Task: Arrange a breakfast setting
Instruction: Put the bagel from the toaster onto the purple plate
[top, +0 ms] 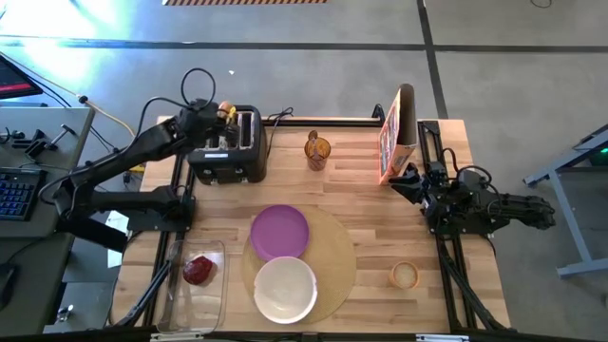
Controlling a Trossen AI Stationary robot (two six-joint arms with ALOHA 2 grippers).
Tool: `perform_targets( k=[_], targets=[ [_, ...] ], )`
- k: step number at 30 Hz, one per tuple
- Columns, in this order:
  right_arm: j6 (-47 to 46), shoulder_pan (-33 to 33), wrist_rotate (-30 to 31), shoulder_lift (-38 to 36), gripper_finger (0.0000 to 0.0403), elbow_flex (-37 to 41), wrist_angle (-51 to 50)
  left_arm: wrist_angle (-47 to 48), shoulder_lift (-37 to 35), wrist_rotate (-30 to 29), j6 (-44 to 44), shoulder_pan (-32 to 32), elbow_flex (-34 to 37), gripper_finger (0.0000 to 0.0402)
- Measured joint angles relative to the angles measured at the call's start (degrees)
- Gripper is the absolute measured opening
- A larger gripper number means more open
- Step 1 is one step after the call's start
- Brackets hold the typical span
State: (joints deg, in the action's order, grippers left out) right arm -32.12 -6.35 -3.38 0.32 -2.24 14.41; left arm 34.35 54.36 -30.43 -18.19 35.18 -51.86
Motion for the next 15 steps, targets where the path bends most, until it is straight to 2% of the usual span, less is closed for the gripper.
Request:
perform_targets(
  k=[5,12,15],
  targets=[
    [0.02,0.0,0.0,0.0,0.009,0.0,0.0,-1.26,-2.07,4.13,3.4,0.01,0.0,0.0062],
    [0.04,0.0,0.0,0.0,0.009,0.0,0.0,-5.7,-4.22,18.1,10.81,-0.23,-0.04,0.0062],
    [0.0,0.02,0.0,0.0,0.009,0.0,0.0,-6.35,-4.63,21.42,13.86,-1.47,-0.04,0.0062]
  ],
)
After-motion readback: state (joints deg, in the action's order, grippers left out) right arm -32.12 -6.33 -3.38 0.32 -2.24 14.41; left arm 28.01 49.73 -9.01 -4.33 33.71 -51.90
